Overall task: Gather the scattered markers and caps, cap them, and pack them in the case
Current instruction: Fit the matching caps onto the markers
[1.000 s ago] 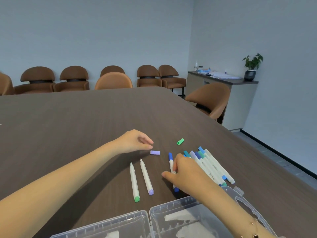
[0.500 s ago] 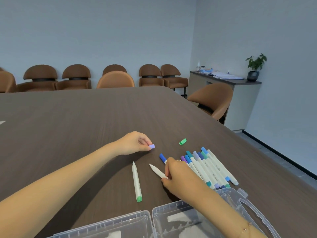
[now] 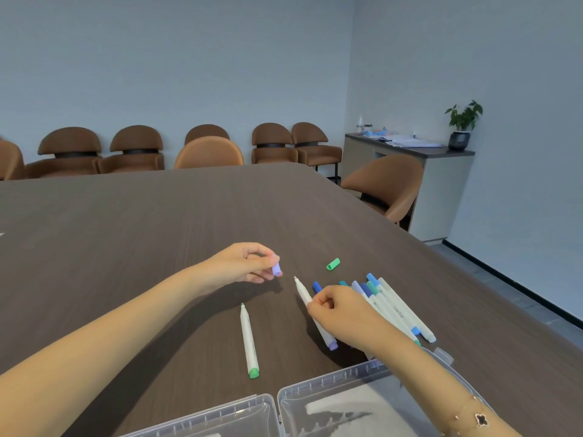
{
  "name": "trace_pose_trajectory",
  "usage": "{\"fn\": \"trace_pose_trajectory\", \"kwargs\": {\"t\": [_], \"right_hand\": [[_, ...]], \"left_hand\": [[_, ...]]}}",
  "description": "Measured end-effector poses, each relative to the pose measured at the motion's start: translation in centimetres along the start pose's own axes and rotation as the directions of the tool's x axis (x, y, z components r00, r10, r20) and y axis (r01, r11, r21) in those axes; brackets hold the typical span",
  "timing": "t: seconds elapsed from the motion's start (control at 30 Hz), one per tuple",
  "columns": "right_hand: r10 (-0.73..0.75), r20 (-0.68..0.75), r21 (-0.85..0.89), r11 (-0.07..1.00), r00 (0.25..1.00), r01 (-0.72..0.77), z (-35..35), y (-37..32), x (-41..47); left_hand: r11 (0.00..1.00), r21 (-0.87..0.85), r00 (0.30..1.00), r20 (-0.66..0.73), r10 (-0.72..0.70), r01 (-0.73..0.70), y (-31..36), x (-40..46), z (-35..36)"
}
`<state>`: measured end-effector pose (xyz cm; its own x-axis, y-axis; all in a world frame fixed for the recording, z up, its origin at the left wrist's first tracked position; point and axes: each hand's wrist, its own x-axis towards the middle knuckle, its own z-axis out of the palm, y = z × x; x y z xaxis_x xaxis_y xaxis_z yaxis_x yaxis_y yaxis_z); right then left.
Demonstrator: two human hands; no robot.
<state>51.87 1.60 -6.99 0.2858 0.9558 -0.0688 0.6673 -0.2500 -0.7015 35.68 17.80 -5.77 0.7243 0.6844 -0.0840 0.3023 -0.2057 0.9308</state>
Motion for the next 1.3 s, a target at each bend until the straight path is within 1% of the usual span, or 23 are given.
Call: {"fn": "trace_pose_trajectory", "kwargs": {"t": [0.1,0.2,0.37,0.47,0.57,0.63,0.87,0.97,1.03,1.2,1.3], "right_hand": [[-0.071,0.048,0.086,0.994,0.996,0.067,0.1,-0.6,-0.4],[-0.12,0.039,0.131,0.985,0.992,0.114,0.0,-1.0,-0.7],[-0.106,0.024,0.152,0.983,0.994,0.101,-0.1,-1.4,-0.9],[-0.087,0.046,0.161,0.984,0.995,0.078,-0.4,-1.4,-1.0],[-0.064,0.08,0.161,0.986,0.995,0.051,-0.3,-1.5,-1.1],[-0.054,0.071,0.145,0.989,0.996,0.043,-0.2,-1.5,-1.1],[-0.036,0.06,0.161,0.987,0.998,0.026,0.1,-1.1,-0.6],[-0.001,0.077,0.237,0.971,0.997,-0.017,0.3,-0.8,-0.2],[0.018,0.078,0.304,0.952,0.997,-0.04,0.4,-0.6,-0.1],[0.039,0.06,0.433,0.899,0.997,-0.061,0.7,-0.6,0.0],[0.067,0.104,0.482,0.869,0.992,-0.11,0.9,-0.9,-0.3]], "left_hand": [[0.999,-0.052,1.0,-0.028,0.01,-0.011,-0.1,0.0,0.6],[0.999,-0.051,0.999,-0.03,0.013,-0.014,-0.1,0.1,1.0],[0.997,-0.079,1.0,-0.007,0.012,-0.012,0.0,0.2,1.5],[0.995,-0.098,1.0,0.0,0.012,-0.012,0.1,0.2,1.9],[0.997,-0.075,0.999,-0.027,0.025,-0.027,0.2,0.2,1.9],[0.998,-0.06,0.998,-0.05,0.024,-0.027,0.3,0.2,1.8],[1.0,-0.008,1.0,-0.024,-0.001,0.001,0.6,-0.2,2.5],[0.999,0.033,0.995,-0.1,0.02,-0.017,0.8,-0.1,3.0],[0.999,0.019,0.992,-0.124,0.027,-0.025,1.4,-0.1,3.2],[0.999,-0.037,0.994,-0.109,0.005,-0.01,2.7,-0.5,3.0],[1.0,-0.02,0.993,-0.116,-0.009,0.006,2.7,-0.6,3.8]]}}
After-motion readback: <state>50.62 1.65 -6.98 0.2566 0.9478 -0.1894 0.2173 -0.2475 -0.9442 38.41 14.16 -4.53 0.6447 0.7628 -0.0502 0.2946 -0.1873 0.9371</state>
